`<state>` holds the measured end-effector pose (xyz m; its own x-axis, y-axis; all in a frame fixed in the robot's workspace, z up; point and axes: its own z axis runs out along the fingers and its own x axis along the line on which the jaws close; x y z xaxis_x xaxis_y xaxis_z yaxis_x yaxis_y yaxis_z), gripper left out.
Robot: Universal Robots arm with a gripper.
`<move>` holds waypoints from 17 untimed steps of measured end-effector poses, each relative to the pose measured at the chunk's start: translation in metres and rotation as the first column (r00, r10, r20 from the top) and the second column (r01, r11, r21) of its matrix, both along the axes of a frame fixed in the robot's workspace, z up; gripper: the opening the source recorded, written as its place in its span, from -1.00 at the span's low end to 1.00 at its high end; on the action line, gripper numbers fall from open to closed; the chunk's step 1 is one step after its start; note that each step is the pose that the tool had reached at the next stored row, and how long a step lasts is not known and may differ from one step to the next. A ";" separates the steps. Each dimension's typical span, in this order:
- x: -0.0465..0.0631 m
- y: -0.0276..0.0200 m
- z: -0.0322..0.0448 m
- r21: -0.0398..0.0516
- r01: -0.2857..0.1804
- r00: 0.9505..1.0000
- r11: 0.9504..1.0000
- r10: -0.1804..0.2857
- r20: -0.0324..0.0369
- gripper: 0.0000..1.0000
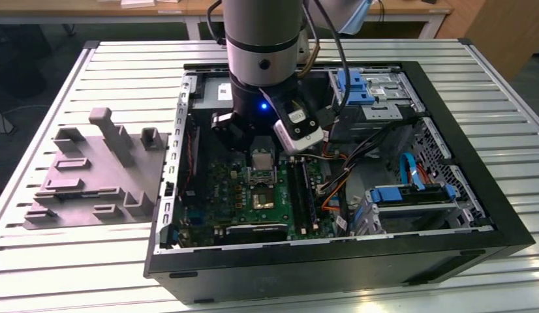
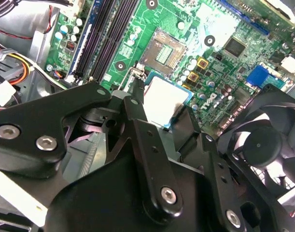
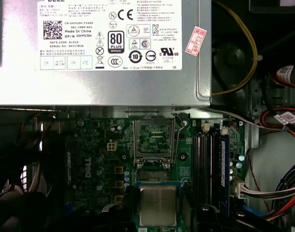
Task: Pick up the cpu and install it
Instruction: 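Place the cpu into insertion slot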
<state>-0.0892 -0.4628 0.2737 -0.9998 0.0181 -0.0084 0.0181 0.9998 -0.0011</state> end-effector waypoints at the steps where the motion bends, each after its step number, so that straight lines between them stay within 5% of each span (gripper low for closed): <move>1: 0.000 0.0000 -0.0002 0.000 0.000 1.000 1.000 0.000 0.000 -0.06; 17: 0.000 0.0000 -0.0014 0.000 -0.005 1.000 1.000 0.005 0.000 -0.06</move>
